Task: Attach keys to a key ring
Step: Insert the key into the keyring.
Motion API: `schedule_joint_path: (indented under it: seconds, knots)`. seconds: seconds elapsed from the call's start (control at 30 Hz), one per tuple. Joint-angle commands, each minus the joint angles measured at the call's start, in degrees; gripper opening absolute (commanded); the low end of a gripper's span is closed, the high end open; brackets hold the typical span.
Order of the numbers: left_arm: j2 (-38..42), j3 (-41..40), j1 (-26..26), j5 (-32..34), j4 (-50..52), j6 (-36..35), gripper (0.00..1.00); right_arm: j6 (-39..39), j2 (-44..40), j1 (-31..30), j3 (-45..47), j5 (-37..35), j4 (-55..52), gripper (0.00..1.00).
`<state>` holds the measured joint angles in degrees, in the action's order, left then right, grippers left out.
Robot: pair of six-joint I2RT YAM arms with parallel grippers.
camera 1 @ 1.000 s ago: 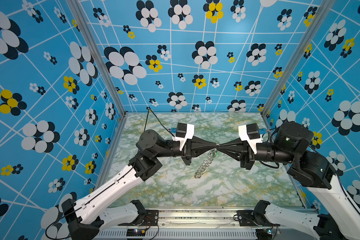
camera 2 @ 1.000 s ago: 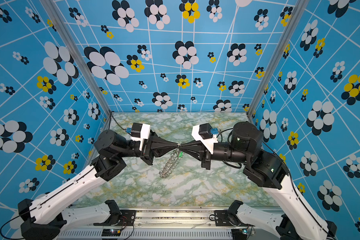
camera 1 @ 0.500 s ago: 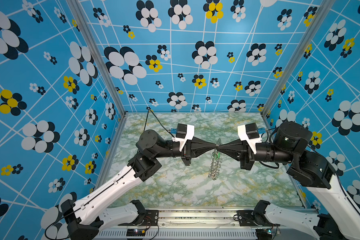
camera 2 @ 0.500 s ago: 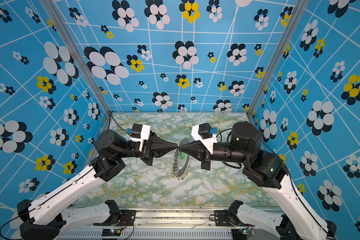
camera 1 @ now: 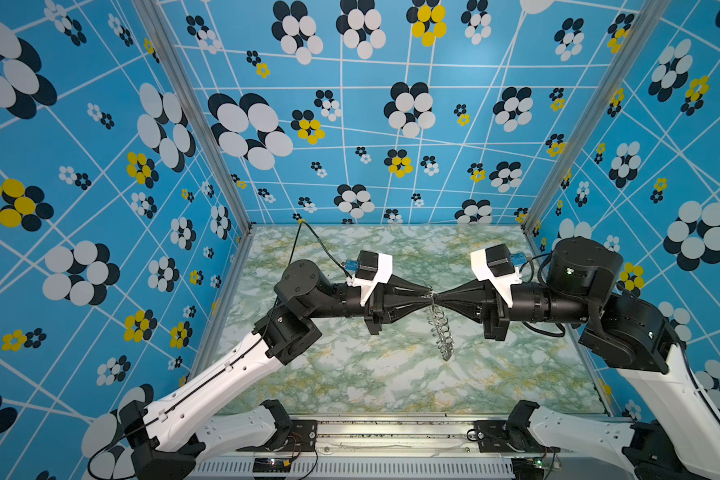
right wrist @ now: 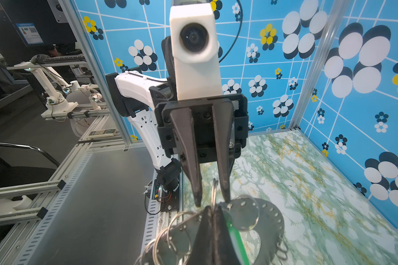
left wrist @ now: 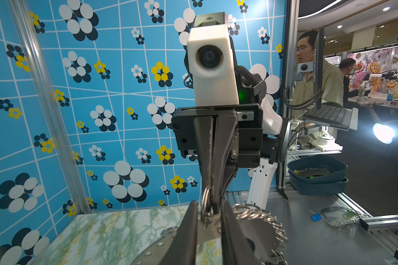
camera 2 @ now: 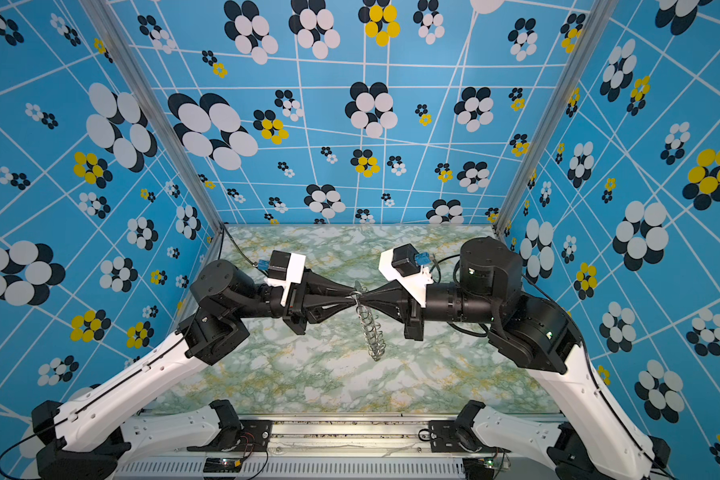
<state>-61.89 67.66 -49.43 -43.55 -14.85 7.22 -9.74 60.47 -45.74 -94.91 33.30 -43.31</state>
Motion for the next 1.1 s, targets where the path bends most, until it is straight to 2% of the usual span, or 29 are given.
schedule_joint_path:
  seconds: [0.0, 0.33, 0.53, 0.8, 0.9, 1.07]
  knots:
    - [1.1, 2.2, -0.3, 0.4, 4.1, -1.6, 0.24, -1.6, 0.6, -0.1, -2.8, 0.3, -1.8, 0.00]
    - [0.2, 5.0, -0.4, 0.2, 8.4, -2.6, 0.26, -2.9, 2.9, -0.1, -5.1, 0.9, -6.2, 0.00]
    - [-0.4, 6.3, -0.8, -0.4, 10.6, -3.7, 0.19, -3.1, 3.0, -0.1, -5.4, 1.0, -6.6, 0.00]
    - [-0.5, 6.4, -1.0, 0.8, 13.4, -5.3, 0.20, -2.9, 3.0, -0.1, -5.6, 1.8, -6.3, 0.00]
    - [-0.7, 6.7, -1.0, 1.1, 13.8, -5.6, 0.16, -3.0, 3.1, -0.1, -5.5, 2.1, -6.3, 0.00]
    - [-0.6, 6.9, -1.1, 1.3, 13.0, -5.7, 0.04, -3.1, 3.5, -0.1, -5.4, 2.5, -6.6, 0.00]
